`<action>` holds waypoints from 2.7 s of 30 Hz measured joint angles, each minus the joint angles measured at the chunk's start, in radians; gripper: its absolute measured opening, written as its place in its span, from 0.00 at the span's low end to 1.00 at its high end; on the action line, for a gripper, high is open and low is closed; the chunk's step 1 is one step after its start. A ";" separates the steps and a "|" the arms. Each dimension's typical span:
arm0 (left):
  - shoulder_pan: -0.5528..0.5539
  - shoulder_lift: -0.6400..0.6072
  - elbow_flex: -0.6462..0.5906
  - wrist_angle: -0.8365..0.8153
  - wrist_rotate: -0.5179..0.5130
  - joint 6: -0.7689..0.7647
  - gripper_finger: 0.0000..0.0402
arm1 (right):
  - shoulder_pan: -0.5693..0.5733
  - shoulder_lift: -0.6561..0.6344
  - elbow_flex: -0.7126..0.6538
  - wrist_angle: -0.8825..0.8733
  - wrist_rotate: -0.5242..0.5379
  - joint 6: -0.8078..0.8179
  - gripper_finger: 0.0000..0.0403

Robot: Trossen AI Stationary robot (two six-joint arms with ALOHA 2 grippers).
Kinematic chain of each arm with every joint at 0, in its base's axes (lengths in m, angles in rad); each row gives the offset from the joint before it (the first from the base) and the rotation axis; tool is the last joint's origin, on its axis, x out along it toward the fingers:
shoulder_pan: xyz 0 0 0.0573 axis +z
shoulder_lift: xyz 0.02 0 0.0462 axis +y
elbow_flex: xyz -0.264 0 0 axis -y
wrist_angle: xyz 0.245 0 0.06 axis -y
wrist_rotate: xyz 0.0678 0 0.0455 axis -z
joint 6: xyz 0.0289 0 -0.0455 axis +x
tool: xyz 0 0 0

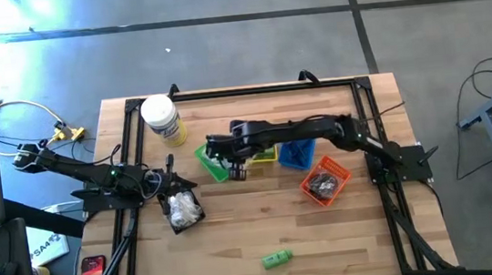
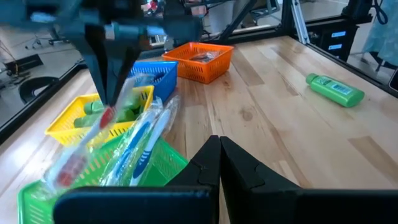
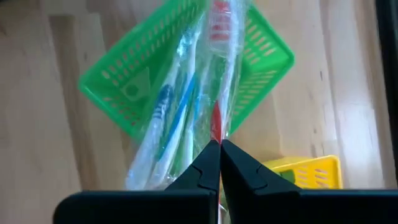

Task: Pick & Place Travel size toiletries
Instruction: Put the orange toothbrush into the green bin, then put the shampoo bottle into the yellow bin

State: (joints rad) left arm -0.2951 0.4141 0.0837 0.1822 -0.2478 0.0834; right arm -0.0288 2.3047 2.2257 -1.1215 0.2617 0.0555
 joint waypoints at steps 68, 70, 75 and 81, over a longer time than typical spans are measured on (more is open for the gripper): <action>0.000 0.000 0.000 -0.015 -0.006 -0.114 0.00 | 0.429 -1.008 -0.857 1.006 0.089 -0.134 0.01; 0.000 0.001 0.000 -0.015 -0.007 -0.114 0.00 | 0.430 -1.085 -1.027 1.130 0.085 -0.122 0.01; 0.000 0.001 0.000 -0.013 -0.009 -0.112 0.00 | 0.428 -1.244 -1.368 1.372 0.080 -0.076 0.01; 0.000 0.001 0.000 -0.013 -0.009 -0.111 0.00 | 0.429 -1.280 -1.633 1.549 0.077 0.008 0.01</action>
State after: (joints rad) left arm -0.2947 0.4148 0.0837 0.1692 -0.2569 -0.0277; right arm 0.4004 1.0250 0.5929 0.4277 0.3383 0.0634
